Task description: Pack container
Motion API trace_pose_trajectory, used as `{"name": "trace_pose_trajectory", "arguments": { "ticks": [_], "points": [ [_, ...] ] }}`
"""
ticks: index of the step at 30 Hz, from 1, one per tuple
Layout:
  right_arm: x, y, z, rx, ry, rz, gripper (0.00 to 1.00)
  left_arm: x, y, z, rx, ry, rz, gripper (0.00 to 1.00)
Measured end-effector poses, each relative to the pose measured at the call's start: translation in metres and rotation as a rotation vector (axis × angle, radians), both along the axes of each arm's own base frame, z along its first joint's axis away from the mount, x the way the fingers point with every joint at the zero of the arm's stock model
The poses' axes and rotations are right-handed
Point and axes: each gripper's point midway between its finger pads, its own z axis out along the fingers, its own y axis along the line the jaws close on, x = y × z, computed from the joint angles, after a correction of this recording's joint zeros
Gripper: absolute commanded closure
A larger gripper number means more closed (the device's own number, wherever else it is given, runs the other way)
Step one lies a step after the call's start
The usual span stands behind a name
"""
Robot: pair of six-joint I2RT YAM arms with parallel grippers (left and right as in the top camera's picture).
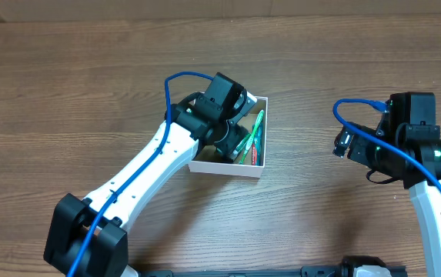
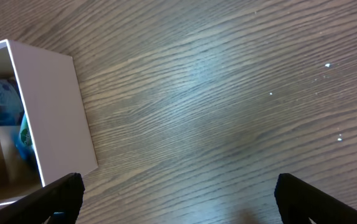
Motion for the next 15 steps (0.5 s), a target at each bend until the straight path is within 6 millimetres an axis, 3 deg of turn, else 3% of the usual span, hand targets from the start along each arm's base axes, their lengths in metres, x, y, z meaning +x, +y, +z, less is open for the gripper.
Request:
{"name": "trace_pose_trajectory", "arguments": {
  "ticks": [3,5,6,7,8,10,15],
  "points": [
    [0.001,0.0,0.0,-0.001,-0.006,0.0,0.01,-0.005,0.006,0.033,0.015,0.001,0.006,0.0],
    [0.005,0.0,0.002,0.0,-0.021,0.0,0.03,-0.003,0.015,0.075,0.0,-0.055,0.052,0.0],
    [0.005,0.0,0.002,0.001,-0.024,0.002,0.03,0.004,0.024,0.109,-0.041,-0.127,0.104,0.0],
    [0.007,0.002,0.003,0.0,-0.031,0.007,0.03,0.007,0.033,0.13,-0.073,-0.173,0.145,0.0],
    [0.011,0.006,0.005,-0.002,-0.049,0.027,0.01,0.011,0.049,0.149,-0.108,-0.208,0.211,0.0],
    [0.022,0.021,0.011,-0.016,-0.106,0.094,0.0,0.022,0.093,0.167,-0.146,-0.238,0.376,0.0],
    [0.074,0.071,0.032,-0.045,-0.318,0.256,0.0,0.051,0.23,0.163,-0.161,-0.236,0.864,0.0]
  ]
}}
